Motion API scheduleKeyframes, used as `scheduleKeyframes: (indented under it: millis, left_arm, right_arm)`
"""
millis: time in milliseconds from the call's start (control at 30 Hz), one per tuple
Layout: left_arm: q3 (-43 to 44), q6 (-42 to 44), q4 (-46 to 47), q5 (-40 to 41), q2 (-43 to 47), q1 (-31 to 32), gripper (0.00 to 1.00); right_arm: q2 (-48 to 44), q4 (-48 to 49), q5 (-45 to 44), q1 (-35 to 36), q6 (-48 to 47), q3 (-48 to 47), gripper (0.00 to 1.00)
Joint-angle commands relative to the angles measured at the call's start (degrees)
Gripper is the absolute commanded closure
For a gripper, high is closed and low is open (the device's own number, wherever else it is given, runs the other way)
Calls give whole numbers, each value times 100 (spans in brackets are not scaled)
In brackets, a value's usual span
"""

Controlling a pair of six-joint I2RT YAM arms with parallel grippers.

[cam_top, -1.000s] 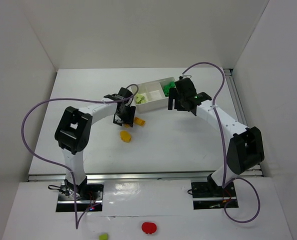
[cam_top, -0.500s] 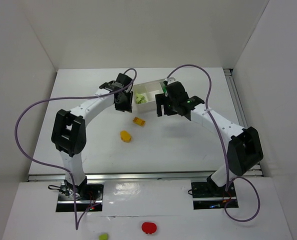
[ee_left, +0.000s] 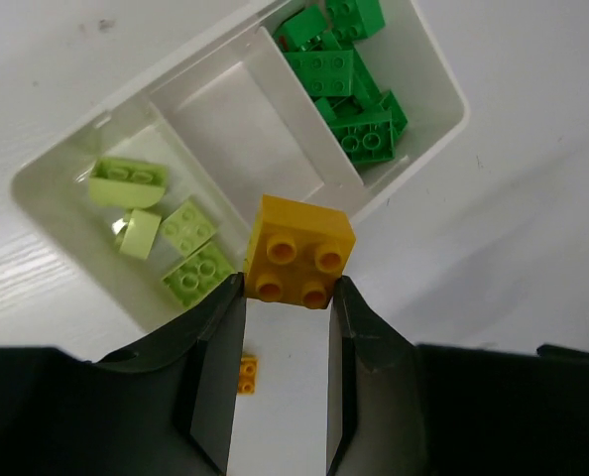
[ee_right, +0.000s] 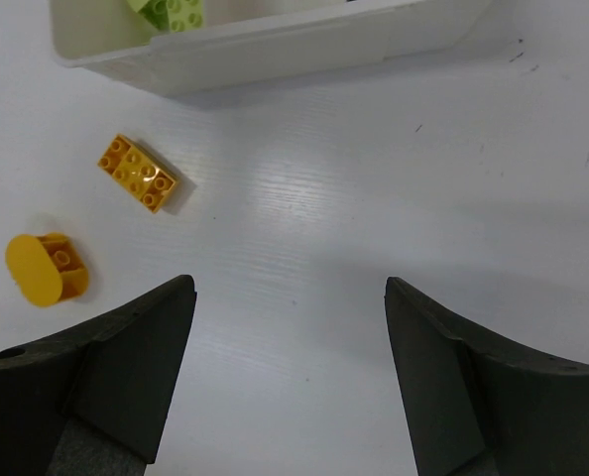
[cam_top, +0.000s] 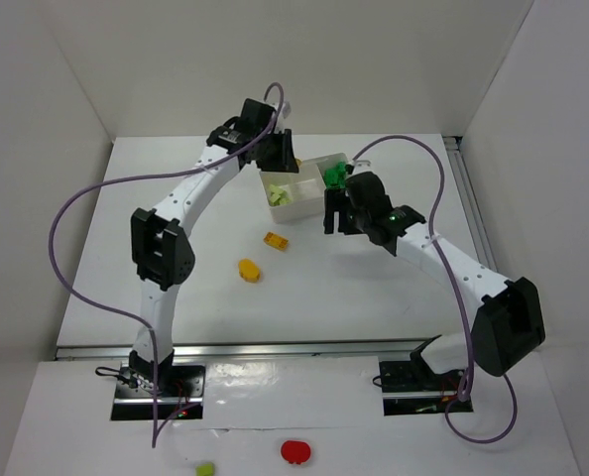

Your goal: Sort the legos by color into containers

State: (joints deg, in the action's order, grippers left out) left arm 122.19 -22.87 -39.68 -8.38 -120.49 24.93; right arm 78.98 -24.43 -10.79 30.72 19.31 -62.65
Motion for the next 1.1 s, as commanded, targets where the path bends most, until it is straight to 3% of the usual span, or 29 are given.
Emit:
scheduleKeyframes:
  millis: [0, 100, 167, 200, 233, 333, 500, 567, 733, 1067]
  left_arm:
    - [611, -173, -84, -576, -641, 30, 75]
    - [1192, -313, -31, -778, -1169, 30, 65]
    - [1508, -419, -31, -832, -1363, 30, 43]
    - [1570, -420, -31, -919, -1424, 30, 26]
    - [1571, -498, -31, -1024, -1425, 30, 23]
    - [1352, -499, 31, -929, -971, 30, 21]
    - [-333, -481, -40, -428, 593, -154, 23]
    - [-1183, -533, -40, -70, 1165, -356, 23]
    - [-2330, -534, -346, 793, 2737, -734, 23]
    - [-3842, -824, -989, 873, 3813, -1535, 23]
  right_arm:
    - [-172, 254, 367, -13, 55, 104, 16]
    - [-225, 201, 367, 127, 178, 236, 16]
    - [-278, 201, 367, 188, 178, 306, 16]
    - [-278, 201, 367, 189, 231, 359, 16]
    - [-278, 201, 367, 189, 231, 359, 16]
    - [-216, 315, 577, 241, 74, 289, 16]
    - [582, 403, 1342, 749, -559, -202, 16]
    - [1072, 403, 1229, 970, -822, -413, 16]
    - [2023, 587, 640, 1340, -1034, -1195, 14]
    - [3448, 1193, 50, 1341, -1474, -1785, 13]
